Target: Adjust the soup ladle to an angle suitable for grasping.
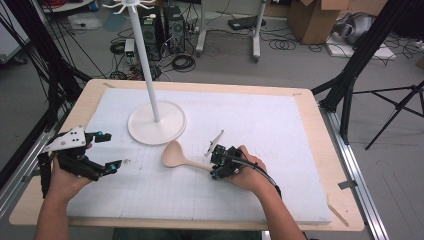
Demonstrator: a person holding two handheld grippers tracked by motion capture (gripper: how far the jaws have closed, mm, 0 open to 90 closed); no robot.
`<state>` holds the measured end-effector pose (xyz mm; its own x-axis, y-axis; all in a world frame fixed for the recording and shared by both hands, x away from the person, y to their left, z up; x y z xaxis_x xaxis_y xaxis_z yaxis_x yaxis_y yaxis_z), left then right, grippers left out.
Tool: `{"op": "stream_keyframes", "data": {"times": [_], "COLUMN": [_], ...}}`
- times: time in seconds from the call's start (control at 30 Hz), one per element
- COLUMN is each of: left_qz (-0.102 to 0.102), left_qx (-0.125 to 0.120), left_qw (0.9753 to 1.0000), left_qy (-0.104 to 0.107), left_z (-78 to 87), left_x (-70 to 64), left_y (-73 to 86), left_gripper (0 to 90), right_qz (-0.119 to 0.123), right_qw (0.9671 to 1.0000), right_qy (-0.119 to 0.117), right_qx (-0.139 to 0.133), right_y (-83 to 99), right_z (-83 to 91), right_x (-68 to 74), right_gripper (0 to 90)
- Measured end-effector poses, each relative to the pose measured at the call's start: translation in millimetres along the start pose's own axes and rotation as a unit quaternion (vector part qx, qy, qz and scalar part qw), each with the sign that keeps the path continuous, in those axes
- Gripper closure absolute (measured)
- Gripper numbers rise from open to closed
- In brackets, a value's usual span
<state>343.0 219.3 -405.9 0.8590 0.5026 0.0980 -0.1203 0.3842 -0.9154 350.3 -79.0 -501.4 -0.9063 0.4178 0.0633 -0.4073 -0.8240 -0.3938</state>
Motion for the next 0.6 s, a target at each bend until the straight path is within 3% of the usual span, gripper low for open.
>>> {"op": "stream_keyframes", "data": {"times": [0.6], "left_qz": [0.0], "left_qx": [0.001], "left_qw": [1.0], "left_qy": [0.002], "left_z": [-0.7], "left_x": [-0.2], "left_y": [0.4], "left_gripper": [1.7], "right_qz": [0.009], "right_qw": [1.0], "right_qy": [-0.002], "right_qx": [-0.001], "right_y": [-1.5], "right_z": [1.5], "right_x": [1.6], "right_gripper": [76.2]}}
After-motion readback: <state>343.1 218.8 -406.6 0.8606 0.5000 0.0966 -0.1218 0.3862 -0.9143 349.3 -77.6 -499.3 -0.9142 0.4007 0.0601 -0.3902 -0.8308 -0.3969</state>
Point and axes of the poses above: each handheld gripper's, and its own axes: z roughly backward along the jaws, y roughly out of its underside, x roughly to its left, the point moved 10 cm from there along -z, roughly forward along the jaws, and after that the axes turned 6 degrees about -z, right-handed, at the moved point
